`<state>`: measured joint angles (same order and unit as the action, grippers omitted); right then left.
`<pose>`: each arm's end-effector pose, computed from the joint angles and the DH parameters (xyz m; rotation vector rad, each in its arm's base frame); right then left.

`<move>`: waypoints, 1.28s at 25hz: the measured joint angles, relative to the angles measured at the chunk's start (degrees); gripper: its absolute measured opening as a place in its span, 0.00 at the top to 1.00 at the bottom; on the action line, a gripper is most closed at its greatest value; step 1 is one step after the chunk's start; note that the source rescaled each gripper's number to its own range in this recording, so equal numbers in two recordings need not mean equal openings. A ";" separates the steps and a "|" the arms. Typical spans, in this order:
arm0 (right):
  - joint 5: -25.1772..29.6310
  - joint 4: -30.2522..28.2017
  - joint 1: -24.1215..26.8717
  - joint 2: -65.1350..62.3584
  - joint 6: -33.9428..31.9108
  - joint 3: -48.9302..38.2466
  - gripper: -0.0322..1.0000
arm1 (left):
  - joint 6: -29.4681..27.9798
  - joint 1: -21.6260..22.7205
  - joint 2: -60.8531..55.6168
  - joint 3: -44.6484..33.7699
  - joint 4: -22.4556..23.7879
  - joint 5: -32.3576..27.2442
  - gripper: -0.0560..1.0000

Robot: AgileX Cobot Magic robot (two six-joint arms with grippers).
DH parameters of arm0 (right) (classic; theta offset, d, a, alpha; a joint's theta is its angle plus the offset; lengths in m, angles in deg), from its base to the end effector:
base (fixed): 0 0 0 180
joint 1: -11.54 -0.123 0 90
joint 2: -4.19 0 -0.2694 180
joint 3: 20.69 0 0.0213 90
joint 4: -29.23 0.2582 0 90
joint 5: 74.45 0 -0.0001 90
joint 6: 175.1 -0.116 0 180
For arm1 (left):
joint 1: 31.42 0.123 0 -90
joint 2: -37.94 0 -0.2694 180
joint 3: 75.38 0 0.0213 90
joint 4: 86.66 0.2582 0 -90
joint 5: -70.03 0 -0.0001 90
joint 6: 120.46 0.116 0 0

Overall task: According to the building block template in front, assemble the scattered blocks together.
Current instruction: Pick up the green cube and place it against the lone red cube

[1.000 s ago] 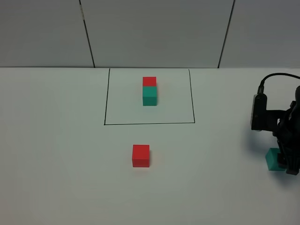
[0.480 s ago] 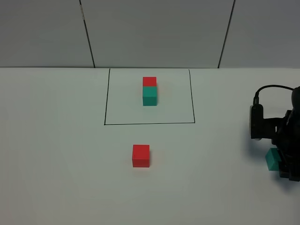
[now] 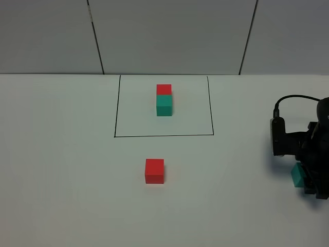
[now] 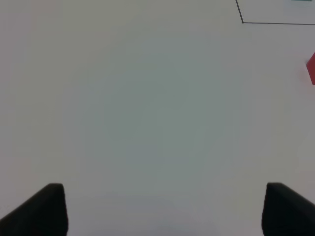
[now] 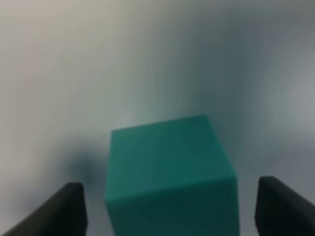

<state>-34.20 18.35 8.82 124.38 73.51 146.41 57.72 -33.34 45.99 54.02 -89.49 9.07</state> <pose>0.3531 0.0026 0.0808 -1.9793 2.3910 -0.2689 0.0432 -0.0065 0.2560 0.0030 2.0881 -0.0993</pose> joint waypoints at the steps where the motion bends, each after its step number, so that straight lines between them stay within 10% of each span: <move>1: -0.04 0.00 0.19 0.24 0.13 0.00 0.15 | 0.00 0.00 0.00 0.00 0.00 0.00 0.20; 32: 0.24 1.42 0.50 2.66 1.16 0.58 0.40 | 0.00 0.00 0.00 0.00 0.00 0.00 0.20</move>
<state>-33.96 19.76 9.32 127.04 74.67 146.99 57.72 -33.34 45.99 54.02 -89.49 9.07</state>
